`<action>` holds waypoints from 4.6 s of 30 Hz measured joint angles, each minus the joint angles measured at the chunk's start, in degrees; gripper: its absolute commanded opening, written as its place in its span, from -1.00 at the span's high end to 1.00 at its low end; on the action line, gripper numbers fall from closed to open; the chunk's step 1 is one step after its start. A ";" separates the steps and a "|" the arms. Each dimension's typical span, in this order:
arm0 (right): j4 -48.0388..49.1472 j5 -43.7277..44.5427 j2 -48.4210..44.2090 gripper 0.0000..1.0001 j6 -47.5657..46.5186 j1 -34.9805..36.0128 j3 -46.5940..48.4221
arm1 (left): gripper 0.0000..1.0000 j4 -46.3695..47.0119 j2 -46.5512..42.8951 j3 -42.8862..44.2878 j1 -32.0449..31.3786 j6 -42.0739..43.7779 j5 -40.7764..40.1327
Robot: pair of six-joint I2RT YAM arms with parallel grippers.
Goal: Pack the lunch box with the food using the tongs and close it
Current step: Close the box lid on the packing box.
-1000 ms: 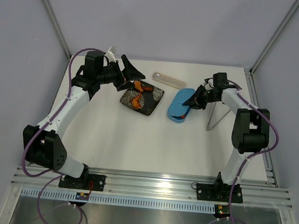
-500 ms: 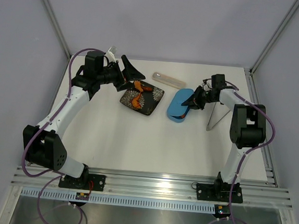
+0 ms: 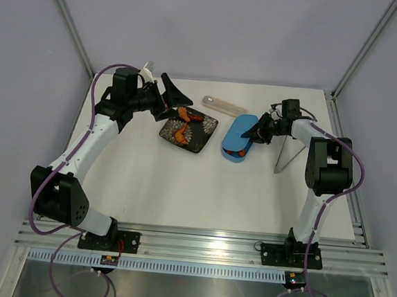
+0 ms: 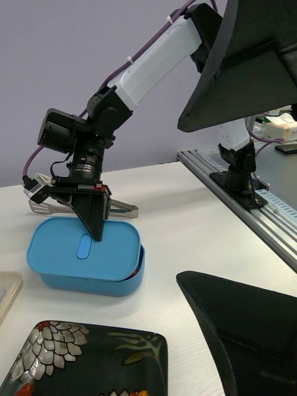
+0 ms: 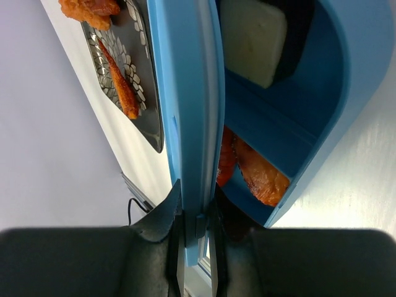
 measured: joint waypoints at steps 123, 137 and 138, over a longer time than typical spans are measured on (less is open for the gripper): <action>-27.96 42.27 2.93 -0.61 -27.58 13.20 17.59 | -0.98 1.36 -1.84 -5.11 0.00 -1.57 -0.39; -27.61 45.70 -0.63 -0.58 -24.59 13.62 20.04 | -0.98 1.33 -1.11 -5.09 0.00 -1.57 -0.37; -27.47 45.68 -1.03 -0.59 -24.39 13.62 20.20 | -0.98 1.33 -1.11 -5.09 0.00 -1.57 -0.37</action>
